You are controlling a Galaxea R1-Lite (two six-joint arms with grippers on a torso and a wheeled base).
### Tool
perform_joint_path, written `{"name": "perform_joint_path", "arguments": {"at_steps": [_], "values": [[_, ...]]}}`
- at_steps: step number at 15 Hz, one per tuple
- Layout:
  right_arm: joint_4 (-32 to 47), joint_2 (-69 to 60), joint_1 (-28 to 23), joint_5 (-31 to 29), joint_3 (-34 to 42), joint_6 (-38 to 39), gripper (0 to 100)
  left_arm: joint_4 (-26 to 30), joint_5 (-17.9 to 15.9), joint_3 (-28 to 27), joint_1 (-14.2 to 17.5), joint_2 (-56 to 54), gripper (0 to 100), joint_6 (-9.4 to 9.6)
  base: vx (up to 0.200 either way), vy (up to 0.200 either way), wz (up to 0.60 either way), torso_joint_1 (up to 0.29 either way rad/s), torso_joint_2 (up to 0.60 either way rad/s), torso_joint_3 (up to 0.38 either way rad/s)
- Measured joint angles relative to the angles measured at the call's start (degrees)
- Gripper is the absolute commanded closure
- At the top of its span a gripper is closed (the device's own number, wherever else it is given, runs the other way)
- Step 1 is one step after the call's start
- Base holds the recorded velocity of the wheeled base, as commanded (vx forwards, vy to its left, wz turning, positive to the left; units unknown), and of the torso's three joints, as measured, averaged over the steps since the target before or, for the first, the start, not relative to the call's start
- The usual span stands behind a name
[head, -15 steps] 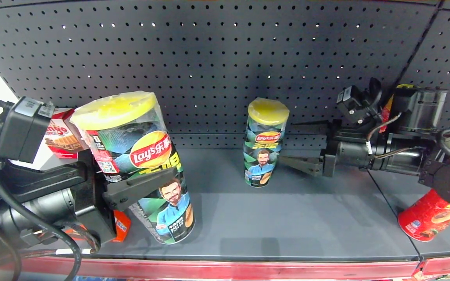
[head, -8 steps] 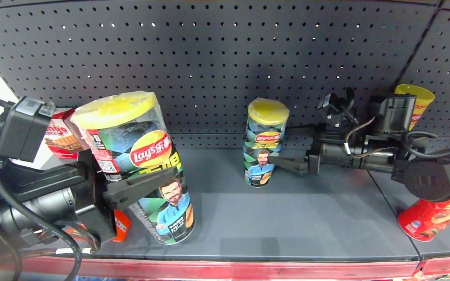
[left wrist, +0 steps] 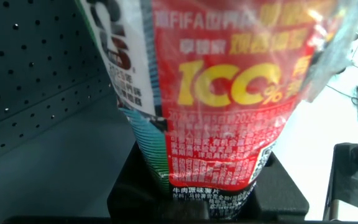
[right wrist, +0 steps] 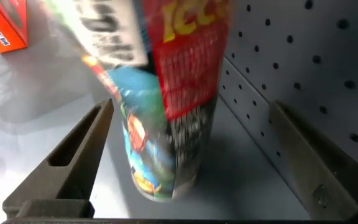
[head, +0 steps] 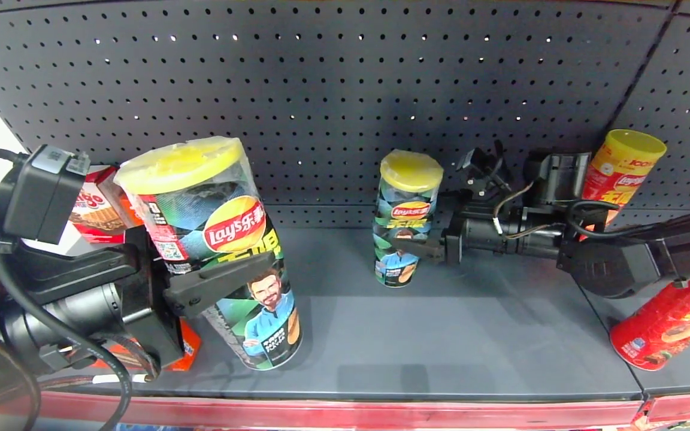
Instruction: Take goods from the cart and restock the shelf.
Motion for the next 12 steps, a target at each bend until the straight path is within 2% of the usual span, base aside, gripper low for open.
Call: {"name": "perform_joint_path", "arguments": {"at_steps": [4, 5, 12], "values": [[-1.1, 2.62, 0.96, 0.11, -1.4, 0.22, 0, -0.09, 0.0, 0.05, 0.04, 0.41, 100, -0.05, 0.0, 0.0, 0.0, 0.0, 0.0, 0.0], [-1.16, 3.07, 1.13, 0.57, -1.62, 0.22, 100, -0.09, 0.07, 0.11, 0.06, 0.48, 100, -0.07, 0.0, 0.0, 0.0, 0.0, 0.0, 0.0], [-1.32, 3.8, 2.1, 0.3, -1.38, 0.22, 100, -0.16, 0.1, 0.2, 0.06, 0.5, 100, -0.07, 0.0, 0.0, 0.0, 0.0, 0.0, 0.0]]}}
